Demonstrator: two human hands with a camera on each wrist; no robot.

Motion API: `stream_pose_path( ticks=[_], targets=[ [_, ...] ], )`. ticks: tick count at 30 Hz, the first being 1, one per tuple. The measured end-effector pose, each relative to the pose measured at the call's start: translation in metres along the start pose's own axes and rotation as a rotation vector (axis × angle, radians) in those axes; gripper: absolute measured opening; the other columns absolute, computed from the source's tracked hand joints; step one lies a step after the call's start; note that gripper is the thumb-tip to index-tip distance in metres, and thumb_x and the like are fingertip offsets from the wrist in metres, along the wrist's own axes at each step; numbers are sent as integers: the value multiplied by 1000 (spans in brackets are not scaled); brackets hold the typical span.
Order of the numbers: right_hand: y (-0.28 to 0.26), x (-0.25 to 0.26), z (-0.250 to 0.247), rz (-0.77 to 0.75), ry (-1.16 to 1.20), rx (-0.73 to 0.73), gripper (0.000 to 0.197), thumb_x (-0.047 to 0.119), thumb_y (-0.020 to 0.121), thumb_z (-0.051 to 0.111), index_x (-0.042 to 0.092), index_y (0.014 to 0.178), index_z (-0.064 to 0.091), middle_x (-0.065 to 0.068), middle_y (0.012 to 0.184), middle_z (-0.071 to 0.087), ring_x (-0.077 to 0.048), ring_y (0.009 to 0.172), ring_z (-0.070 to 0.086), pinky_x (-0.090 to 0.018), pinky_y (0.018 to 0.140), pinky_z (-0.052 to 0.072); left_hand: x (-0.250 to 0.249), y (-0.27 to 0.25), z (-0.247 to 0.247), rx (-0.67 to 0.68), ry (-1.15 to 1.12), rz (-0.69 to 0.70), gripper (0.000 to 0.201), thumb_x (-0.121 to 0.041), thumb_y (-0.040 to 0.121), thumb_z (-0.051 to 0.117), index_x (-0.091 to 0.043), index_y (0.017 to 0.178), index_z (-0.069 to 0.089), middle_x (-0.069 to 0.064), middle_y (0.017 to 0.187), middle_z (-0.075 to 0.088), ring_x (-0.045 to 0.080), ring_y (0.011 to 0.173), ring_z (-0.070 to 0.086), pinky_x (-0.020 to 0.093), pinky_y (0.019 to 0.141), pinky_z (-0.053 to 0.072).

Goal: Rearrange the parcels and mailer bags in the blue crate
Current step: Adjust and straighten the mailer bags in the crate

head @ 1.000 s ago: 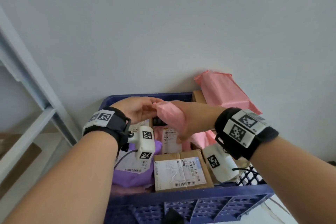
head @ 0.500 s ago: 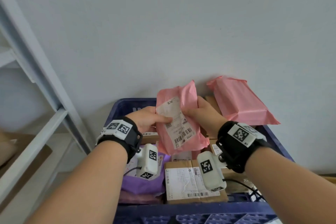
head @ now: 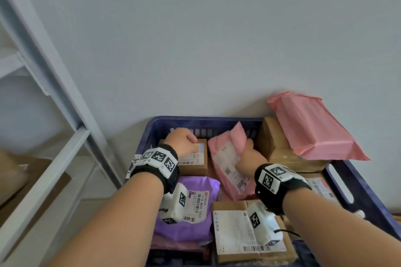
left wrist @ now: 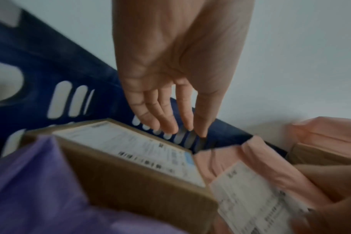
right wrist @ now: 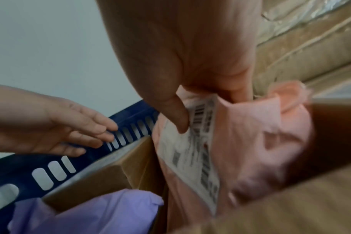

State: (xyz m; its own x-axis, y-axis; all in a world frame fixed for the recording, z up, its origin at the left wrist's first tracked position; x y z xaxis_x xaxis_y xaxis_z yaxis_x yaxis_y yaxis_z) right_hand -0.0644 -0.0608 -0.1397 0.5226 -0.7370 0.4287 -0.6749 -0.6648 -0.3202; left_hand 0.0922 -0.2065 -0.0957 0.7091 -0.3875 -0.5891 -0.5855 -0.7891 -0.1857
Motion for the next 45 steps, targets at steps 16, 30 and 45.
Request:
stream_pose_path(
  ticks=[16,30,45],
  targets=[
    [9,-14,68,-40,-815,502,40,30,86,63,11,120,65,-8,102,61,-25,97,60,-34,95,49,22,-3,24,158,71,-50,40,-13,81,75,-15,119,61,4,131,56,21,119,55,29,98,45],
    [-28,49,-33,-292,-375,50,15,17,83,49,16,70,56,-9,96,69,-28,87,65,-30,72,50,-28,-12,25,167,206,-50,33,-19,90,61,-4,120,66,8,124,65,24,114,61,35,100,49],
    [-104,52,-170,-481,-230,-430,23,25,91,45,25,96,67,5,94,67,-16,90,60,-29,79,51,-122,-26,7,53,139,94,23,-16,88,64,-2,106,69,8,113,69,24,106,64,37,98,51]
  ],
)
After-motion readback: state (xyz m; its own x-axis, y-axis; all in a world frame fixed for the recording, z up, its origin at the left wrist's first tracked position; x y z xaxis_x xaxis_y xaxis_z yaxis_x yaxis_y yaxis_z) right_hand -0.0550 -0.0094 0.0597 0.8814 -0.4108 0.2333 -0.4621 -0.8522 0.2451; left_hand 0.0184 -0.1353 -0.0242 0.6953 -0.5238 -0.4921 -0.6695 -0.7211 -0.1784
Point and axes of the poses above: each hand's wrist, its own y-axis towards the middle knuckle, its own z-axis out of the palm, x = y × z, the point moved 10 cm from there along y, towards the middle knuckle
